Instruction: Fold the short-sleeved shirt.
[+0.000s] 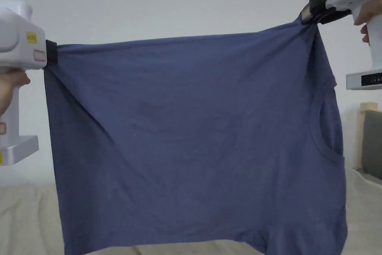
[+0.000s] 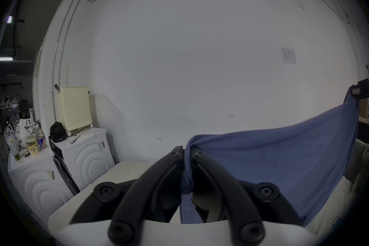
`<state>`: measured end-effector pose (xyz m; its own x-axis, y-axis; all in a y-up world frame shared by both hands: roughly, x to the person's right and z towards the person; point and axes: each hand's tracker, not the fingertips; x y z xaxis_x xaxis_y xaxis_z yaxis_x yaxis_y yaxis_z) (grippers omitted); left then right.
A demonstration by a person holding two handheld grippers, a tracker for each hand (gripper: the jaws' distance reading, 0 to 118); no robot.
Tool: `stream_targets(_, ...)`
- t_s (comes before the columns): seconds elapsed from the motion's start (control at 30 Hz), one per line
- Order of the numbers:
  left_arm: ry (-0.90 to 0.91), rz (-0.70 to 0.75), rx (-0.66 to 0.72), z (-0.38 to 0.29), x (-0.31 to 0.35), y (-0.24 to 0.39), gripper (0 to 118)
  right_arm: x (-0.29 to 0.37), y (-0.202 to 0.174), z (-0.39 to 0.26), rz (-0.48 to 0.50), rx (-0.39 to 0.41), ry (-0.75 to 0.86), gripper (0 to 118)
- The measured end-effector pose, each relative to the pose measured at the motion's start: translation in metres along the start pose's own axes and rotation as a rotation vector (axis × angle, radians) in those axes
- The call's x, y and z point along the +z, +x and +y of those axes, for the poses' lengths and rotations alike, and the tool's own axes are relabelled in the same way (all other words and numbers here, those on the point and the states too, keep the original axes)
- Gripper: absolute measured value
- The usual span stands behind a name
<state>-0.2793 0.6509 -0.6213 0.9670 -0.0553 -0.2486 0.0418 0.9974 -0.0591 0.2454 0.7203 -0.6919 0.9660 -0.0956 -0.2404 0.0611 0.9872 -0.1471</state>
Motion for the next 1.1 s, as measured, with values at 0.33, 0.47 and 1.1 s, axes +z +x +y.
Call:
stream_targets(0.33, 0.045, 0.048, -0.014, 0.010, -0.050, 0.000, 6, -0.023, -0.010, 0.021, -0.002, -0.009, 0.052, 4)
stream_targets(0.47, -0.026, 0.029, -0.030, -0.031, -0.057, 0.002, 6, -0.034, -0.010, -0.016, 0.005, -0.007, 0.004, 4)
stream_targets(1.1, -0.587, -0.046, -0.041, -0.359, -0.025, 0.027, 6, -0.067, 0.006, -0.370, -0.020, -0.060, -0.523, 4)
